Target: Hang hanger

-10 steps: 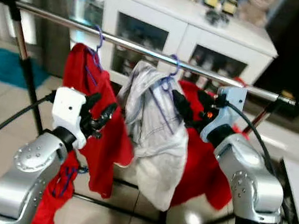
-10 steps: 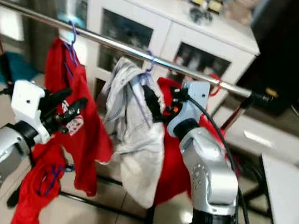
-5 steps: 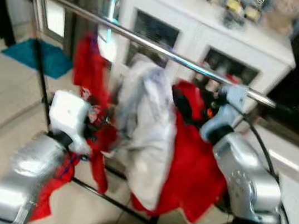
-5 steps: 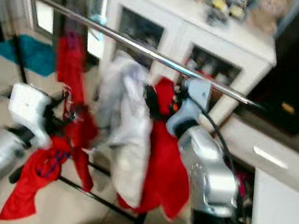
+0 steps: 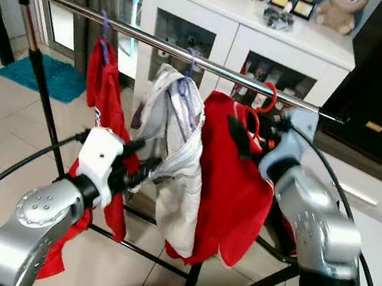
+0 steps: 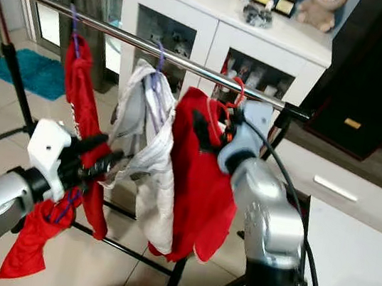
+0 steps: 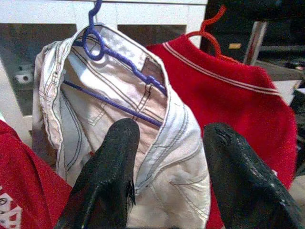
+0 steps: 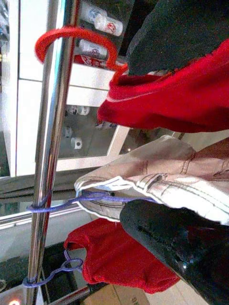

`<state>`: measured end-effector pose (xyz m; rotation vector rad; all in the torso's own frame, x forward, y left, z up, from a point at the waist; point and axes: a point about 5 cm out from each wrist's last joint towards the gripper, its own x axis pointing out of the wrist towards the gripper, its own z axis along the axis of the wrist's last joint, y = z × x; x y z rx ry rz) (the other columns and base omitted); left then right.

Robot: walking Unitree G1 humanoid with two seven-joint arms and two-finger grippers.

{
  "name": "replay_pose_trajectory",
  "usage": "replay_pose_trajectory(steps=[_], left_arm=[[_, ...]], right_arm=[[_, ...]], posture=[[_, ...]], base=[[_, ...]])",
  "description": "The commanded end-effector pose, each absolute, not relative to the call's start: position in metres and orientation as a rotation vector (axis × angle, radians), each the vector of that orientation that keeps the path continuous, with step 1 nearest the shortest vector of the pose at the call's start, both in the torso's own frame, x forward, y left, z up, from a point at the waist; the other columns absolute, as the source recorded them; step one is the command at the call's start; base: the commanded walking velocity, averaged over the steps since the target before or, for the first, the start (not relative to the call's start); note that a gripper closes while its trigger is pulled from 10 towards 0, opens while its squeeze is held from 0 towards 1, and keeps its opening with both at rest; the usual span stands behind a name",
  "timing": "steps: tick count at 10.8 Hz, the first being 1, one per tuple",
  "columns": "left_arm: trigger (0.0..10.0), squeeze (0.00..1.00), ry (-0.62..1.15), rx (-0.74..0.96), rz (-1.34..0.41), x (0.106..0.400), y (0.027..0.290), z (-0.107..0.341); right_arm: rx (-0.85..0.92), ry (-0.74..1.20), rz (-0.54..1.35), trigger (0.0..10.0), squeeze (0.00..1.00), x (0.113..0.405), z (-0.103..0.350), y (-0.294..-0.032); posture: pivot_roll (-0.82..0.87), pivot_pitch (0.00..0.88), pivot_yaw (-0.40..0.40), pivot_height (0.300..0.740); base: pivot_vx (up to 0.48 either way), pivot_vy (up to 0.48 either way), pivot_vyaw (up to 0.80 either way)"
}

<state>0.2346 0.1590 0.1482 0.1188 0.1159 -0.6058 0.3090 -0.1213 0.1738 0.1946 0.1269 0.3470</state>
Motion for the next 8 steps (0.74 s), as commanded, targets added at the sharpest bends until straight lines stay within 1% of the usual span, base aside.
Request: replay_pose_trajectory(steps=[1,3,5,6,7,8], left_arm=[[10.0,0.00,0.104,0.109,-0.659,0.232,0.151,0.152],[10.0,0.00,0.113,0.107,-0.693,0.231,0.150,0.152],[10.0,0.00,0.115,0.107,-0.693,0.231,0.150,0.151],[10.0,0.00,0.116,0.108,-0.692,0.231,0.151,0.151],[10.0,0.00,0.116,0.108,-0.692,0.231,0.151,0.151],[10.0,0.00,0.117,0.109,-0.692,0.231,0.151,0.151]], right_arm=[[0.175,0.147,0.323,10.0,1.00,0.313,0.172,-0.126],[0.113,0.183,0.283,10.0,1.00,0.336,0.162,-0.124],[0.099,0.166,0.274,10.0,1.00,0.350,0.159,-0.123],[0.049,0.162,0.231,10.0,0.00,0.358,0.156,-0.127],[0.038,0.160,0.200,10.0,0.00,0.364,0.155,-0.130],[0.069,0.143,0.171,10.0,0.00,0.370,0.158,-0.137]], posture=[[0.01,0.000,-0.129,0.740],[0.01,0.000,-0.127,0.740],[0.02,0.000,-0.135,0.740],[0.02,0.000,-0.134,0.740],[0.02,0.000,-0.134,0.740],[0.02,0.000,-0.137,0.740]], base=[[0.000,0.000,0.00],[0.000,0.000,0.00],[0.000,0.000,0.00],[0.000,0.000,0.00],[0.000,0.000,0.00],[0.000,0.000,0.00]])
